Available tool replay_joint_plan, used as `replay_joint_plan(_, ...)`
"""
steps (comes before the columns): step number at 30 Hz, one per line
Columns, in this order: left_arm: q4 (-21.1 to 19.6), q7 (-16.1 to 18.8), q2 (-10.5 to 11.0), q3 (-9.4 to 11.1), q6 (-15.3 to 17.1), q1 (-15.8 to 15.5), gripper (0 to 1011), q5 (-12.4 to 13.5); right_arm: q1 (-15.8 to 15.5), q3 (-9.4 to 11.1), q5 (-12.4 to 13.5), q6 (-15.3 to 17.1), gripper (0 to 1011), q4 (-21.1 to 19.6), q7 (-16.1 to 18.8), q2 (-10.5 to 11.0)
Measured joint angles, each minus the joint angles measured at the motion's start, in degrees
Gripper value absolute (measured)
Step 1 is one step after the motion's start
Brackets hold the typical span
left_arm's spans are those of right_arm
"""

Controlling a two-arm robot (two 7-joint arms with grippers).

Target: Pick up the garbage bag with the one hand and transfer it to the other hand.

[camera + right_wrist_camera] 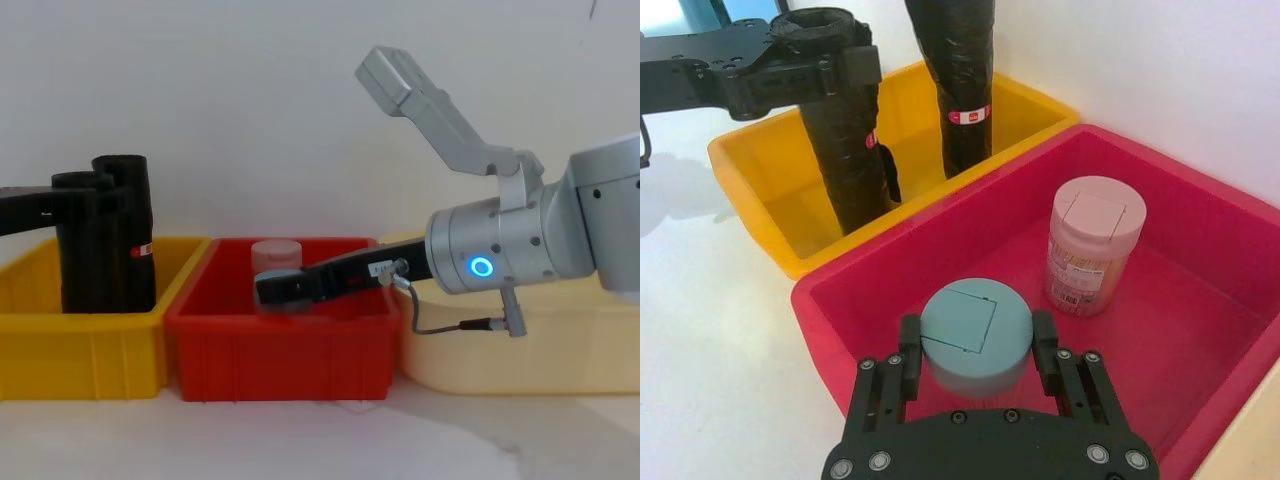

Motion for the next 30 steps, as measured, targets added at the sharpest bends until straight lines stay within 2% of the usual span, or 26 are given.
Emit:
replay_joint_plan(16,-0.36,0.25,-0.11,-0.27,-0.19,0.12,414,0.04,-0.17,0.09,-0.07,0.03,643,-0.45,0.00,0.15)
replay_joint_plan(23,-2.42,1.44,-0.60,-1.48,-1.38,0.46,382,0.09,-0.98,1.09,-0.14,-0.65,642,-3.66,-0.36,1.22)
replay_joint_plan(30,-6.38,2.37,-1.45,-3.00,-1.70,-0.01,368,-0.95,-2.39,3.66,0.76,-1.72,642,-9.71,-1.81,3.20)
